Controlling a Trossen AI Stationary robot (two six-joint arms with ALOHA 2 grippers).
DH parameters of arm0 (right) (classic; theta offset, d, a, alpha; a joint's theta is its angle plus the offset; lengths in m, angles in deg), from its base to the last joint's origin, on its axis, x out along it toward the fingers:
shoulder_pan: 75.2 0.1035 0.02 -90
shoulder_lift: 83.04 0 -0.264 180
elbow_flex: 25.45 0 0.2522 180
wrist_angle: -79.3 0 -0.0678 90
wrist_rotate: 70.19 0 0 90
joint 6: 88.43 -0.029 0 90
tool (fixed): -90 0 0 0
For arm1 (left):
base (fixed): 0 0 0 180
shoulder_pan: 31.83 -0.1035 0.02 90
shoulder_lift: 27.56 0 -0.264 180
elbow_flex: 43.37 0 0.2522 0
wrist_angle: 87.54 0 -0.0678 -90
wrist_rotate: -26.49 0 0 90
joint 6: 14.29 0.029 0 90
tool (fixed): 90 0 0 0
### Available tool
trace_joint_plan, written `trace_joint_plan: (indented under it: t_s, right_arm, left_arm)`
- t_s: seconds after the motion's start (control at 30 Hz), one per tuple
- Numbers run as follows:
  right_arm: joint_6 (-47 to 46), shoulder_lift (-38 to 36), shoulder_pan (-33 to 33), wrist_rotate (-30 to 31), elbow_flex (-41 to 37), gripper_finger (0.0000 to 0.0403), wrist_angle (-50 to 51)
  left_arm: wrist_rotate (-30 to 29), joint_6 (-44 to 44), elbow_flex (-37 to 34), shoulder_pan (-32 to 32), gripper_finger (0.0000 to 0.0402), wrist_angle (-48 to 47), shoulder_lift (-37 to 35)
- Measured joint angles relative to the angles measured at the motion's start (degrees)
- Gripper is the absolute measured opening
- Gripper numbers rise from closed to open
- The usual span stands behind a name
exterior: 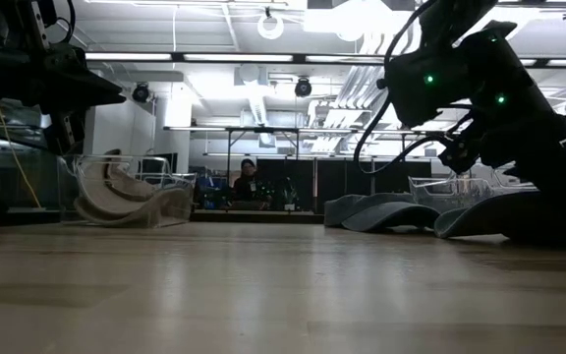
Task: Pick & Place hat
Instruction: Put the bottom blue cap into the right transparent bin
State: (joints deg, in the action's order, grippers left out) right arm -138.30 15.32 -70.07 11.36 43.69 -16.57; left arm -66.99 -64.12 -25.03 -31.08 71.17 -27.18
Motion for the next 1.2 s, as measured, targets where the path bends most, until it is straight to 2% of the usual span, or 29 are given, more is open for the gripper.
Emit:
trace_joint_plan:
  t_s: [0.33, 0.53, 0.83, 1.2]
  right_arm:
    - [-1.1, -0.1, 0.3, -3.5, 0.0, 0.0111, -2.0]
    - [-1.2, -0.8, 1.5, -5.1, 0.0, 0.0073, -6.7]
    - [-1.8, -5.9, 4.5, -2.7, 0.1, 0.0016, -14.6]
    - [-4.1, -14.3, 8.3, 2.7, 0.1, 0.001, -22.5]
  left_arm:
    - [0.0, 0.0, 0.0, 0.0, 0.0001, 0.0, 0.0]
    - [0.0, 0.0, 0.0, 0.0, 0.0001, 0.0, 0.0]
    - [0.0, 0.0, 0.0, 0.0, 0.0001, 0.0, 0.0]
    - [0.0, 0.0, 0.0, 0.0, 0.0001, 0.0, 0.0]
